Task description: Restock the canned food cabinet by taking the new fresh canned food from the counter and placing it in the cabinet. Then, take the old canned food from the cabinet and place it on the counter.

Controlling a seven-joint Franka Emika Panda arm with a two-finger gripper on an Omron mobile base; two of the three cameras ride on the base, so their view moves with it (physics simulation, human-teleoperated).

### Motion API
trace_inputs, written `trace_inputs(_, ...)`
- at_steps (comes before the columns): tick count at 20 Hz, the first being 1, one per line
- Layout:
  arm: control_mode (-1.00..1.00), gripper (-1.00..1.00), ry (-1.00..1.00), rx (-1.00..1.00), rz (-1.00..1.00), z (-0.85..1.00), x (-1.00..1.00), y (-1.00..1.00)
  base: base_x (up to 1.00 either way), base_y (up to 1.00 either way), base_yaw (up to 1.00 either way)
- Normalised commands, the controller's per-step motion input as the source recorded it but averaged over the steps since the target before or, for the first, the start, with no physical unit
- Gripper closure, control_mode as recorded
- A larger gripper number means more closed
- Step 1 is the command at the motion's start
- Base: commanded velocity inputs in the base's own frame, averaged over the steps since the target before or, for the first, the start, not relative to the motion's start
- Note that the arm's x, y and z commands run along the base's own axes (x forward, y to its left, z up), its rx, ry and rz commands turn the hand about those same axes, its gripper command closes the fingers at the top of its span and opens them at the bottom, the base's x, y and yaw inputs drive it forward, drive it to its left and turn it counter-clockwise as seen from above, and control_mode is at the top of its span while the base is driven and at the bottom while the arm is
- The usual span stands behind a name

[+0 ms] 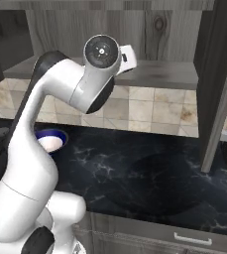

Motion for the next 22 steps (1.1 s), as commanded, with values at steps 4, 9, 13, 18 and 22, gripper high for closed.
trace_inputs(4,-1.00,1.00,0.00,0.00,0.00,-0.04,0.39,-0.06,0.00,0.00,0.00)
trace_inputs(9,-1.00,1.00,0.00,0.00,-0.01,0.00,0.72,-0.04,0.00,0.00,0.00)
trace_inputs(13,-1.00,1.00,0.03,0.00,-0.05,-0.11,0.79,0.00,0.00,0.00,0.00)
trace_inputs(18,-1.00,1.00,0.05,0.00,-0.05,-0.33,0.74,0.00,0.00,0.00,0.00)
trace_inputs(22,-1.00,1.00,0.08,0.00,-0.05,-0.49,0.58,-0.02,0.00,0.00,0.00)
